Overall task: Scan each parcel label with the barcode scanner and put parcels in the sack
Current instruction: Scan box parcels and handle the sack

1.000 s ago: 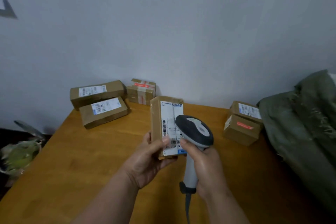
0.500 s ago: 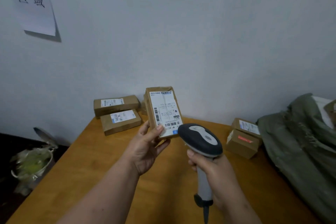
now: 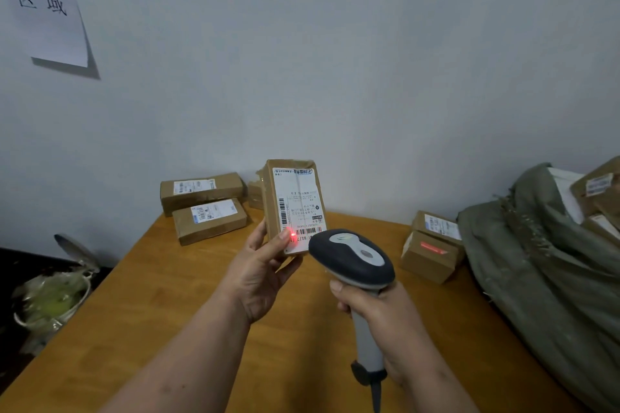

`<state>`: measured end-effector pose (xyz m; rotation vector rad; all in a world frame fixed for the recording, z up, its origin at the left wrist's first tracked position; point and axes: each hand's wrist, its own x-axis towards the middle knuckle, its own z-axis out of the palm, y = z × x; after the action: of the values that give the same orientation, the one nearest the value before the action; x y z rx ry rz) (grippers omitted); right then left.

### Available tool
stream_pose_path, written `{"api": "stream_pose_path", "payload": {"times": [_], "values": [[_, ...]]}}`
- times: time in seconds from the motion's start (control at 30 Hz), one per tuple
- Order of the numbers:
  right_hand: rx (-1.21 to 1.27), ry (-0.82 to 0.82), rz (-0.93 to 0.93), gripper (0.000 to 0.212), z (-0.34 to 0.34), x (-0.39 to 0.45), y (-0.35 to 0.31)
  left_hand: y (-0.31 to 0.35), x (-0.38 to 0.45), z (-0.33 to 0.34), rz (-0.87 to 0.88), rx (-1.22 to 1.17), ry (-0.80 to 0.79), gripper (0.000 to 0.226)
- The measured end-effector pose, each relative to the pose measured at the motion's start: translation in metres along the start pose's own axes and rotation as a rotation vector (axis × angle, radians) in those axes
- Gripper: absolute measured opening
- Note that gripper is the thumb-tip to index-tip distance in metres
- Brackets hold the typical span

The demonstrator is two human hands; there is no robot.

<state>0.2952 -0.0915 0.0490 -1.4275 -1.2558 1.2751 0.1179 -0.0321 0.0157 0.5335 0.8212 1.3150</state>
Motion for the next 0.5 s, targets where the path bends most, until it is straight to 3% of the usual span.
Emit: {"api": "stream_pose_path", "payload": {"times": [0.2, 0.5], "values": [[0.020, 0.006, -0.010, 0.018, -0.017, -0.007, -0.006, -0.009, -0.004, 0.017, 0.022, 0.020, 0.008, 0.067], [0.040, 0.008, -0.037, 0.017, -0.045, -0.017, -0.010, -0.024, -0.009, 0.041, 0.034, 0.029, -0.005, 0.065]]}}
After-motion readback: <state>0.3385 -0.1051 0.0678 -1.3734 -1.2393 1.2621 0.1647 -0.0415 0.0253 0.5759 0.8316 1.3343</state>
